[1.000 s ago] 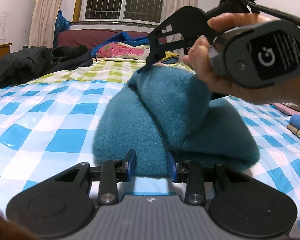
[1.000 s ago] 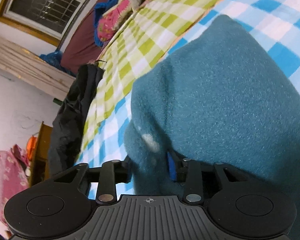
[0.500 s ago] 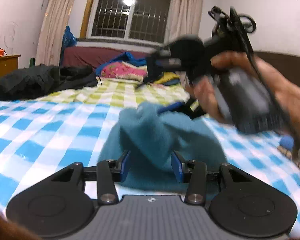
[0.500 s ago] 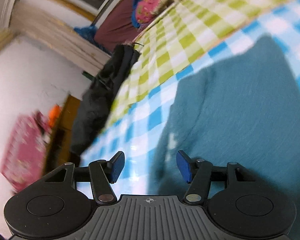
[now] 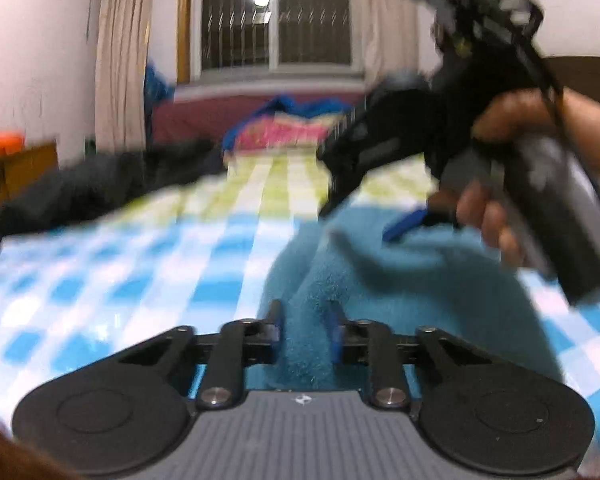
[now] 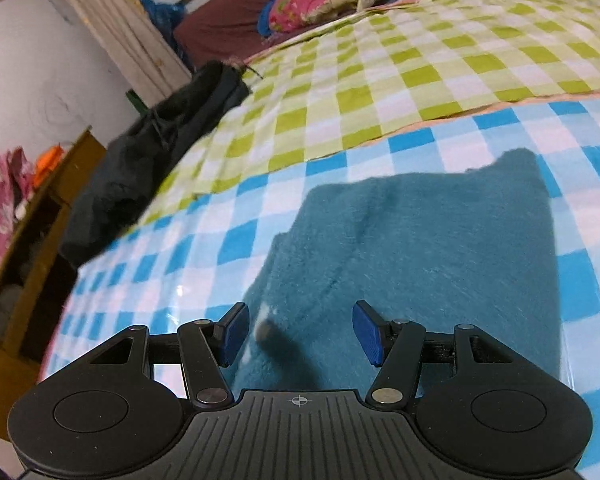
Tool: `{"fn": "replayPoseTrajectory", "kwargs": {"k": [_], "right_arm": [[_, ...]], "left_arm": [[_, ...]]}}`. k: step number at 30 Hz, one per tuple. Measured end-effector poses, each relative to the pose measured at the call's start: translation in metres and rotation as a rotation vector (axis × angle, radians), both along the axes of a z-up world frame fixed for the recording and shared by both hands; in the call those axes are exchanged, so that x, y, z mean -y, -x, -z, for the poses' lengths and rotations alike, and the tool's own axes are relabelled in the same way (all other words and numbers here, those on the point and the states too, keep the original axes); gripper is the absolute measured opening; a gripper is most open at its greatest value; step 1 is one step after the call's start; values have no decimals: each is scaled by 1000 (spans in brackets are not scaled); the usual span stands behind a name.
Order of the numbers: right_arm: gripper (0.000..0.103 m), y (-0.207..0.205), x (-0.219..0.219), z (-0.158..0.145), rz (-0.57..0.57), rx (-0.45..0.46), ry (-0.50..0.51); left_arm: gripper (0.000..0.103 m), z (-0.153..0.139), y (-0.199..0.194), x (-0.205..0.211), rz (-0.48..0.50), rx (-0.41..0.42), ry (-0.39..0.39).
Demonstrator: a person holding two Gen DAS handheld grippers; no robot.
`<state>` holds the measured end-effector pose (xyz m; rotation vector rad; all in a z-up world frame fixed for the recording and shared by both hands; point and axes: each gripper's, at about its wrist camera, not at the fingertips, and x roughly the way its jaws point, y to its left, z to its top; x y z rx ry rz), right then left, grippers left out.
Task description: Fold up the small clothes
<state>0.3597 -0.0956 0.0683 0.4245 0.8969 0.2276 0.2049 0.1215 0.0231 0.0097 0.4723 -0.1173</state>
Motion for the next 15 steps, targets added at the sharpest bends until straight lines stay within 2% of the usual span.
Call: {"fn": "replayPoseTrajectory", "kwargs": {"k": [3,5,6,8,9,10,13,15], "right_arm": [[63,-9,-22,5,-26,8,70],[52,-12,-43,7,-63,38,181],[39,-11,-55,8,-64,55,264],[29,-13,-69,12,-81,66,346],[19,-13,-71,12,-89,67,348],[15,-12,-72,9,-96,67,332],[11,-3,-72,-2,-109,89,293],[10,4,-74,-7,-121,103,263]], "left_arm": [[29,10,0,-11,-7,-17,25],[29,10,3,-11,0,-8,11],[29,11,3,-11,2,-4,4],[29,15,4,-16,10,-5,18],[29,15,5,-19,10,-9,36],[29,16,6,-22,10,-12,54],[29,16,10,-30,6,-20,103],[29,16,11,-31,-5,-26,104]]}}
